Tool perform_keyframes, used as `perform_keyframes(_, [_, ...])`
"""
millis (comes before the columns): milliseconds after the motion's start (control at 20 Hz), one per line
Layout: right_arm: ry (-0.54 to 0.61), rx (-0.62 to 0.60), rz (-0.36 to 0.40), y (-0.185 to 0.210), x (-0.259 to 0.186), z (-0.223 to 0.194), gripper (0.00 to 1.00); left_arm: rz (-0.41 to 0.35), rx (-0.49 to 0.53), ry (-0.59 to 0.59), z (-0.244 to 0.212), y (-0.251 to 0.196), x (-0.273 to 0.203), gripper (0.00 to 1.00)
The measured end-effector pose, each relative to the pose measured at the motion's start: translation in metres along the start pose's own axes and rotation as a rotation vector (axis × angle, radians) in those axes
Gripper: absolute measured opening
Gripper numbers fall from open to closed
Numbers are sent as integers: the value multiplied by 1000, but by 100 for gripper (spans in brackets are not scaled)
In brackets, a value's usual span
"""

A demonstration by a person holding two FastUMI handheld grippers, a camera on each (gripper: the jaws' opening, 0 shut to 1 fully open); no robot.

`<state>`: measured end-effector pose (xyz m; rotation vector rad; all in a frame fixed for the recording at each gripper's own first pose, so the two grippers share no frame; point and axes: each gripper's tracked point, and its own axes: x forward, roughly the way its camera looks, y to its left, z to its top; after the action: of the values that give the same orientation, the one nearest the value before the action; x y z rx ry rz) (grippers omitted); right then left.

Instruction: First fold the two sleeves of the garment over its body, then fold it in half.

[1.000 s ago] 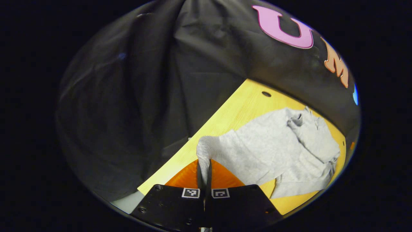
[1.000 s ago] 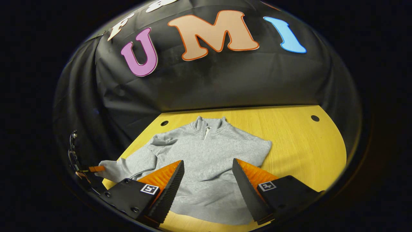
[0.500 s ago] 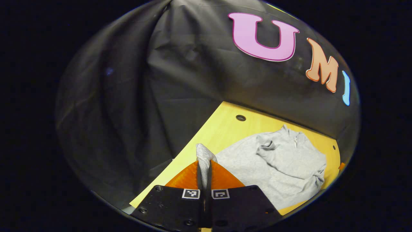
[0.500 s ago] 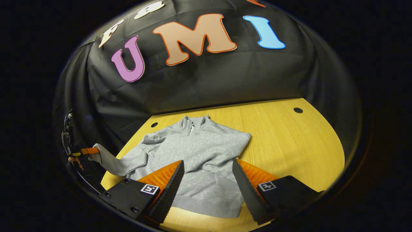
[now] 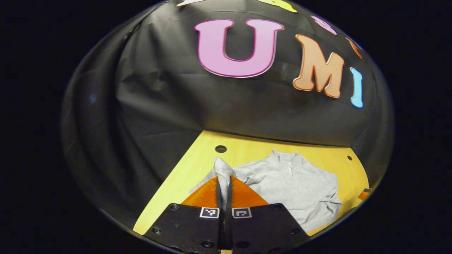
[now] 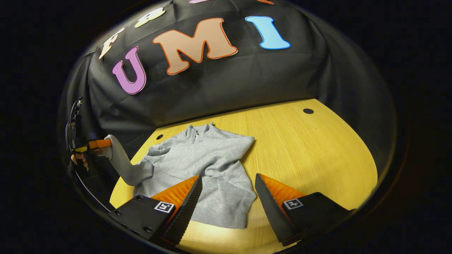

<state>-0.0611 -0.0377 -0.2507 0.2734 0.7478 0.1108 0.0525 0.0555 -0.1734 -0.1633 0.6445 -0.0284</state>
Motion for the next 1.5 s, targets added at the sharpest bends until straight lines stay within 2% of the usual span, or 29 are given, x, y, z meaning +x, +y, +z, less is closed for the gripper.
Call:
perform_keyframes(450, [-15, 55, -60, -49, -21, -1, 96, -183, 96, -5, 14, -129, 22, 0])
perform_keyframes(1000, [-9, 77, -119, -101, -41, -8, 96, -388, 173, 65, -30, -281, 38, 0])
perform_keyframes(1050, [-7, 80, -125, -106, -43, -8, 96, -401, 183, 73, -36, -292, 40, 0])
perform_keyframes(1100, [-7, 81, -131, -111, -44, -9, 90, -408, 193, 84, -43, -301, 43, 0])
perform_keyframes(1150, [-10, 81, -138, -115, -47, -8, 96, -422, 200, 101, -51, -312, 48, 0])
perform_keyframes(1300, [-10, 84, -155, -128, -52, -9, 96, -436, 217, 142, -70, -333, 58, 0])
perform_keyframes(1350, [-8, 85, -160, -131, -53, -9, 90, -429, 225, 154, -78, -336, 63, 0])
perform_keyframes(1400, [-6, 87, -165, -131, -54, -10, 96, -421, 223, 159, -84, -339, 67, 0])
perform_keyframes(1500, [-3, 83, -168, -131, -53, -11, 96, -426, 217, 175, -95, -348, 72, 0])
